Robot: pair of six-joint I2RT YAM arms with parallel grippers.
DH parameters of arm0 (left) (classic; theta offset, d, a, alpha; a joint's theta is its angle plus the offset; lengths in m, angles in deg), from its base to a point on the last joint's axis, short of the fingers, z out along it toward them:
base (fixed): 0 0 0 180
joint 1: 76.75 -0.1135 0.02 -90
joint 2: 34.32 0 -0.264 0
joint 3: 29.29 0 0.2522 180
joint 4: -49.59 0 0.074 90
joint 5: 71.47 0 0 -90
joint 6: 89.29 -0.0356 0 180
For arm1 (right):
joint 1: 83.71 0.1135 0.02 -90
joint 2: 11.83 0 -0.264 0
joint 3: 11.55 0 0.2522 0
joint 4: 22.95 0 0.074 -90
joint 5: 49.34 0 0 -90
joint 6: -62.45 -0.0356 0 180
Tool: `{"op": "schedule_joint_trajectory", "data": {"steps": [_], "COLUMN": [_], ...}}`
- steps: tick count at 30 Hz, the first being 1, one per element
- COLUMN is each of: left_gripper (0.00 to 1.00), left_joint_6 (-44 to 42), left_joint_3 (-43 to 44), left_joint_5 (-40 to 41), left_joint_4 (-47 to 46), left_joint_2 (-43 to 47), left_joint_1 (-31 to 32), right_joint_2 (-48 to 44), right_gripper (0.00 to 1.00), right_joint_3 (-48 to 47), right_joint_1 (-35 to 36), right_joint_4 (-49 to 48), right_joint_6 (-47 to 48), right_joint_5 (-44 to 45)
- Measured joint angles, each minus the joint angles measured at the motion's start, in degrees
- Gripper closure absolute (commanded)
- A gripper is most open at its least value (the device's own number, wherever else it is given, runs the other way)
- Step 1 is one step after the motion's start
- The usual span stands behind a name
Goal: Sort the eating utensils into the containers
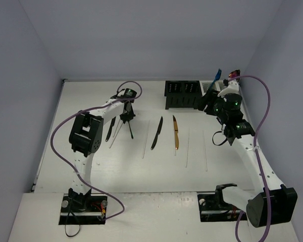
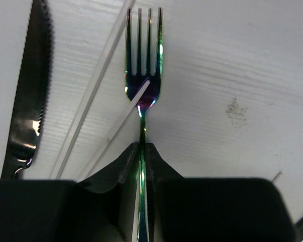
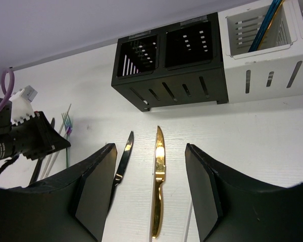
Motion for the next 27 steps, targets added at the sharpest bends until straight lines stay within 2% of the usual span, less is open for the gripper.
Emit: {"op": "schedule_joint_trajectory", "data": {"steps": [7,13,16,20,24,27], "left_gripper": [1.00,1.00,1.00,1.00,1.00,1.00], "left_joint_6": [-2.7,-7.9,-10.8,-13.6,-16.0,-17.3], "left_joint_3": [3.1,0.5,-4.6,-13.7,-19.2,-20.8], "left_joint_5": [-1.1,-3.8,-6.4,-12.1,-16.5,-19.6], "left_joint_4": [0.2,-2.7,-6.1,-14.1,-20.4,-22.8], "left_joint_2": [-1.8,1.2,8.3,22.3,34.7,40.0], "left_joint_1": [2.0,6.9,9.1,9.9,11.4,13.5], "right_joint_2": [-2.0,-2.2,-2.2,-2.2,-1.8,-1.0], "right_gripper": [0.46,0.46,0.46,0.46,0.46,0.46], "right_joint_3": [0.5,0.5,0.5,0.2,-1.8,-3.9], "right_joint_1": [0.0,0.0,0.1,1.4,5.3,10.4], "right_joint_4": [0.0,0.0,0.0,0.1,0.2,-0.1], "right_joint_6": [-0.1,-0.9,-1.1,-1.1,-1.0,-0.5], "right_joint_5": [-0.2,-2.6,-5.0,-8.2,-11.1,-12.3]}}
